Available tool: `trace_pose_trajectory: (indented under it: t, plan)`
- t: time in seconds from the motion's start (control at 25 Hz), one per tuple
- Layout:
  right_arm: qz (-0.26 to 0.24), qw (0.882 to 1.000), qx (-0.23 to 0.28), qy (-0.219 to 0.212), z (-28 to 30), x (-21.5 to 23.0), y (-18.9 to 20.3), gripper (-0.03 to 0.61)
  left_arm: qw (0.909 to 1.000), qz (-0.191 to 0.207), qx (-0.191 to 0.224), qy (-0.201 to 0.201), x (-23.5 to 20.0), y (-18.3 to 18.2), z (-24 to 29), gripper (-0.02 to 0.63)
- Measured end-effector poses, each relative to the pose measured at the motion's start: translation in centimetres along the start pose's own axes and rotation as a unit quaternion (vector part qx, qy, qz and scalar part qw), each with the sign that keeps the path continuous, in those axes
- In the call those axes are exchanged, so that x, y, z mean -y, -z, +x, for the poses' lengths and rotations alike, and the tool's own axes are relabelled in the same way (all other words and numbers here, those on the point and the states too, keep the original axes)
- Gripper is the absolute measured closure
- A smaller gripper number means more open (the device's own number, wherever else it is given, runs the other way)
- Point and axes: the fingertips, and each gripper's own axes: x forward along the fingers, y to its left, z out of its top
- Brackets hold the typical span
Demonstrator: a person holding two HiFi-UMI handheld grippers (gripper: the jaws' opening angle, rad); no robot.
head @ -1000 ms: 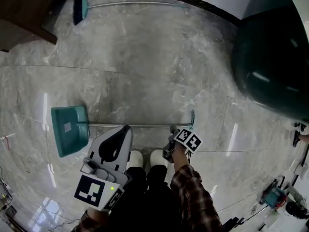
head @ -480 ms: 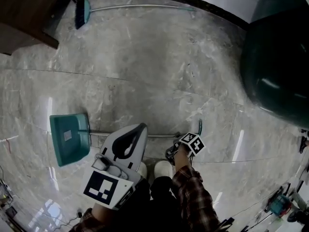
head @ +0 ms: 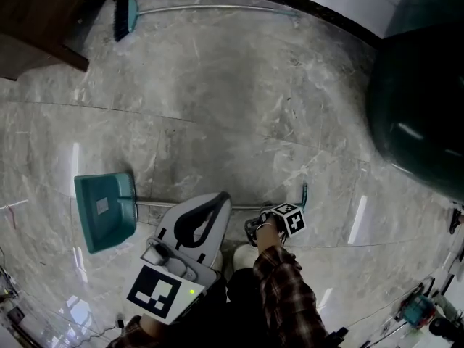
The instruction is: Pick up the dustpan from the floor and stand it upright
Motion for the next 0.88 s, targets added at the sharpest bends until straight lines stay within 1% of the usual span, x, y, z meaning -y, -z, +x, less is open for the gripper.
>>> trace_pose_trajectory:
  t: [0.12, 0.2, 0.24, 0.4, 0.52, 0.68, 0.8, 0.88]
  plan:
    - [-0.026, 0.999, -0.011, 0.021, 0.8, -0.5, -0.7, 0.428, 1.0000, 0.003, -0.005, 0.002, -0.2, 0.2, 0.0, 0.604]
    - [-0.020, 0.999, -0.012, 0.025, 0.9, -0.4, -0.5, 0.437, 1.0000, 0.001, -0.003, -0.001, -0.7, 0.3, -0.1, 0.604]
    - [-0.014, 1.000, -0.009, 0.020, 0.8, -0.3, -0.4, 0.440, 1.0000, 0.000, -0.001, -0.003, -0.8, 0.2, -0.1, 0.604]
    - [0.001, 0.999, 0.023, -0.032, -0.6, -1.9, -1.5, 0.459, 1.0000, 0.000, 0.001, -0.001, -0.3, -0.4, -0.3, 0.603]
    - [-0.008, 0.996, 0.056, -0.074, -3.6, -4.8, -2.6, 0.469, 0.9999, -0.012, 0.005, -0.005, 0.4, -1.7, -1.1, 0.604]
    - [-0.047, 0.985, 0.105, -0.129, -10.3, -9.5, -4.7, 0.479, 0.9996, -0.020, 0.019, -0.007, 2.5, -5.5, -2.6, 0.604]
    - [-0.091, 0.972, 0.144, -0.164, -15.9, -13.3, -5.9, 0.480, 0.9993, -0.018, 0.032, -0.006, 4.1, -9.2, -3.7, 0.604]
    - [-0.125, 0.960, 0.169, -0.182, -19.6, -15.6, -6.6, 0.480, 0.9989, -0.019, 0.042, -0.006, 5.2, -11.7, -4.5, 0.604]
